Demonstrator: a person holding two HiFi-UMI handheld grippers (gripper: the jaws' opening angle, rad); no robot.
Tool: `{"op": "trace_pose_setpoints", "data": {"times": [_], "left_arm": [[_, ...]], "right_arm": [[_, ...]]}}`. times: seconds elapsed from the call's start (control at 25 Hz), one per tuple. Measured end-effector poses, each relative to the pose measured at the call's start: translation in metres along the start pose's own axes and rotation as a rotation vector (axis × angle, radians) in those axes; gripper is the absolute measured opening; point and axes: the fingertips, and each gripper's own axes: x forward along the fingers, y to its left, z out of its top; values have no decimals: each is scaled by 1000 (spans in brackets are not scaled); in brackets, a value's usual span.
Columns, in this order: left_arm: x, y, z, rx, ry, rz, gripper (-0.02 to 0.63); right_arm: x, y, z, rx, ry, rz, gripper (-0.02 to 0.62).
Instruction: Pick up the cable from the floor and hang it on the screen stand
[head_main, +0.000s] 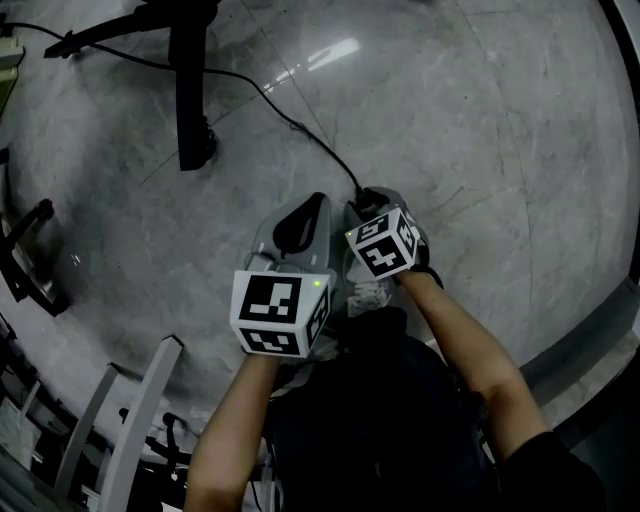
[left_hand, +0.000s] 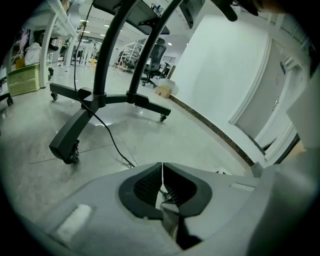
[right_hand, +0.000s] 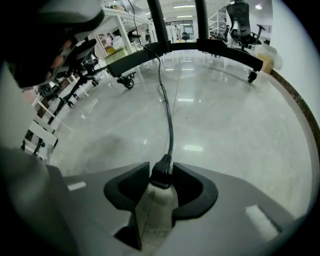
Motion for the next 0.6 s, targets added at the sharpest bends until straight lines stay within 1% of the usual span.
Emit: {"op": "trace_pose_setpoints", "data": {"times": [0.04, 0.12, 0.24, 0.32, 0.6], "left_arm": [[-1, 1, 0, -2, -2, 1, 9], [-3, 4, 0, -5, -5, 4, 8], [-7, 4, 2, -6, -9, 6, 8], [-12, 1, 5, -4, -15, 6, 8], [-43, -19, 13, -1, -15, -4, 8]], "right_arm": [[1, -2, 0, -5, 0, -17, 149], [2, -2, 0, -11, 3, -32, 146], [1, -2, -2, -32, 36, -19, 143], [-3, -4, 0, -66, 45, -17, 141], [-52, -1, 19, -173, -5, -65, 140]]}}
